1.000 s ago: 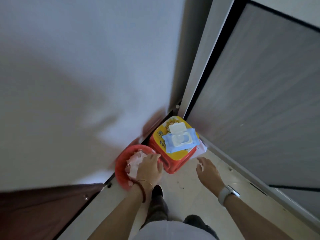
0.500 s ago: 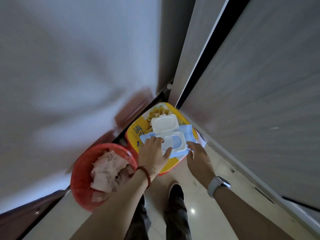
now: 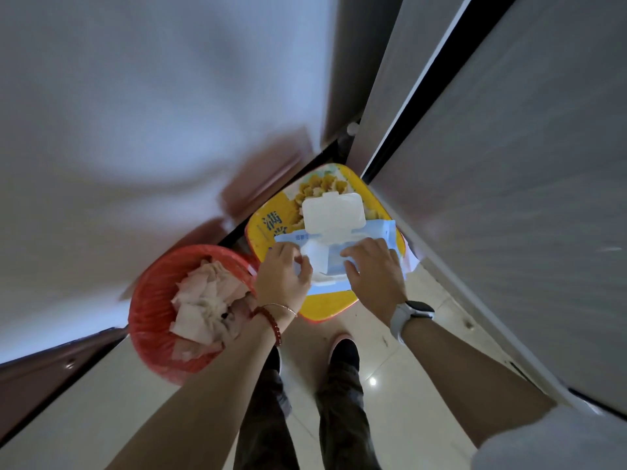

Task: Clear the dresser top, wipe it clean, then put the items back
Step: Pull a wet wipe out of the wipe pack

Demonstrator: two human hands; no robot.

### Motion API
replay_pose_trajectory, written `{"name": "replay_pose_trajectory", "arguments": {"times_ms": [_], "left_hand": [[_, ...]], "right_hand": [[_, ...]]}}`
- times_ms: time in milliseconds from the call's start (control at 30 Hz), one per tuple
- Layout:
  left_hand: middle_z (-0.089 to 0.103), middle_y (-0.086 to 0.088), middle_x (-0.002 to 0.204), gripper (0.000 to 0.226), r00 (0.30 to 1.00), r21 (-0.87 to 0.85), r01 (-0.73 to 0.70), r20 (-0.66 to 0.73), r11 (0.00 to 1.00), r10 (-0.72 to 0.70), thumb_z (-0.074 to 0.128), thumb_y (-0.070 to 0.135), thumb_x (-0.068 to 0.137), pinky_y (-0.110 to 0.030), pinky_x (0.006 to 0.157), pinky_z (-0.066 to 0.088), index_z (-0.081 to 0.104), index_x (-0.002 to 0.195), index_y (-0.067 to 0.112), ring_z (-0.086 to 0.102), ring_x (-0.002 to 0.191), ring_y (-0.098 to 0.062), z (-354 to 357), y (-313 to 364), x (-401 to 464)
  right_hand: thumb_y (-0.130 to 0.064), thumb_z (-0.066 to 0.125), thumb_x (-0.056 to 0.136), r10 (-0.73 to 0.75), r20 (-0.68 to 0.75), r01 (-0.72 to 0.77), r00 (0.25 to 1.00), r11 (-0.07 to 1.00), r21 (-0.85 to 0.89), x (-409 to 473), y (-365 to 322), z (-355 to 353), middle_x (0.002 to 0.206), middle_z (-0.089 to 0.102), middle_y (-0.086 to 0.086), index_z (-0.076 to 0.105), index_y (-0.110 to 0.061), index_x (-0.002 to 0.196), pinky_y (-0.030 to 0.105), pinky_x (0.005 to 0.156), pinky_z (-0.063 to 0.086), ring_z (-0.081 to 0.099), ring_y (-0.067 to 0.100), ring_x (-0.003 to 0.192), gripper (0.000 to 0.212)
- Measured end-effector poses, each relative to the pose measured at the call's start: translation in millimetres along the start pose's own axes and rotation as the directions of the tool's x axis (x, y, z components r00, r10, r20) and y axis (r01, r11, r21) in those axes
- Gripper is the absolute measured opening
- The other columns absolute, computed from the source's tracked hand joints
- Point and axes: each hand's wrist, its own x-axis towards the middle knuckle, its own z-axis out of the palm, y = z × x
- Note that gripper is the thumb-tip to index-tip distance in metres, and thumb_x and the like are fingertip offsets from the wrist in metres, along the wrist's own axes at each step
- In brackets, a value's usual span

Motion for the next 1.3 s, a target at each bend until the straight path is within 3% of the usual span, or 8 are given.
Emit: {"name": "replay_pose_trajectory", "arguments": {"times_ms": [67,233,467,867,1100,1200,1300], "left_hand": [[0.057,-0.015,0.081,0.012,0.999,-0.012,0.036,-0.003,0.999,-0.036,0.057,0.007,0.082,-0.020,0.057,0.026,0.053,0.073,0.001,0.055,0.071,-0.032,4,-2,-4],[0.063,-0.015,0.085,0.008,0.999,-0.066,0.032,-0.039,0.997,-0.034,0.058,0.003,0.082,-0.017,0.057,0.028,0.055,0.077,-0.001,0.059,0.077,-0.030,9,-3,-7],[0.065,-0.012,0.086,0.009,0.998,-0.028,-0.029,-0.048,0.999,0.028,0.056,0.011,0.083,-0.025,0.056,0.037,0.057,0.079,0.002,0.060,0.078,-0.029,11,-12,-5],[0.064,-0.012,0.083,0.011,0.999,-0.052,-0.013,-0.052,0.999,0.010,0.056,0.011,0.084,-0.027,0.058,0.038,0.058,0.079,0.002,0.059,0.079,-0.029,13,-12,-4],[0.064,-0.012,0.085,0.010,0.999,-0.073,0.016,-0.038,0.997,-0.019,0.059,0.007,0.084,-0.027,0.059,0.036,0.058,0.077,0.000,0.058,0.079,-0.028,11,-12,-2],[0.065,-0.012,0.087,0.011,0.999,-0.061,0.003,-0.041,0.998,-0.005,0.058,0.008,0.085,-0.026,0.060,0.035,0.059,0.078,0.000,0.058,0.080,-0.027,8,-11,-2],[0.066,-0.012,0.088,0.011,0.999,-0.049,0.005,-0.039,0.999,-0.007,0.058,0.010,0.085,-0.025,0.060,0.035,0.059,0.079,0.000,0.059,0.081,-0.027,9,-12,-2]], "right_hand": [[-0.008,0.077,0.065,-0.052,0.048,0.058,0.997,0.991,-0.123,5,-1,2,0.072,0.063,0.007,0.067,-0.014,0.072,0.034,0.054,0.048,0.061,0.030,0.069,0.014],[-0.014,0.081,0.056,-0.151,0.173,0.212,0.973,0.880,-0.425,12,2,9,0.062,0.057,0.001,0.060,-0.017,0.061,0.027,0.048,0.041,0.056,0.021,0.059,0.022],[-0.014,0.079,0.050,-0.319,0.231,0.394,0.919,0.751,-0.530,19,-1,10,0.054,0.054,0.001,0.056,-0.015,0.053,0.024,0.045,0.041,0.054,0.019,0.051,0.023],[-0.011,0.081,0.051,-0.424,0.176,0.452,0.889,0.744,-0.491,27,10,18,0.054,0.053,0.005,0.056,-0.011,0.058,0.025,0.044,0.041,0.052,0.019,0.049,0.026],[-0.009,0.079,0.058,-0.439,0.050,0.416,0.897,0.802,-0.428,24,16,21,0.053,0.052,0.008,0.052,-0.009,0.058,0.025,0.044,0.041,0.050,0.021,0.049,0.026],[-0.007,0.078,0.060,-0.403,0.016,0.373,0.915,0.828,-0.419,24,20,20,0.053,0.049,0.008,0.050,-0.008,0.058,0.026,0.042,0.038,0.049,0.022,0.049,0.028],[-0.004,0.065,0.072,-0.277,-0.102,0.247,0.956,0.940,-0.235,18,25,20,0.056,0.051,0.011,0.051,-0.005,0.061,0.029,0.041,0.042,0.052,0.027,0.049,0.018]]}}
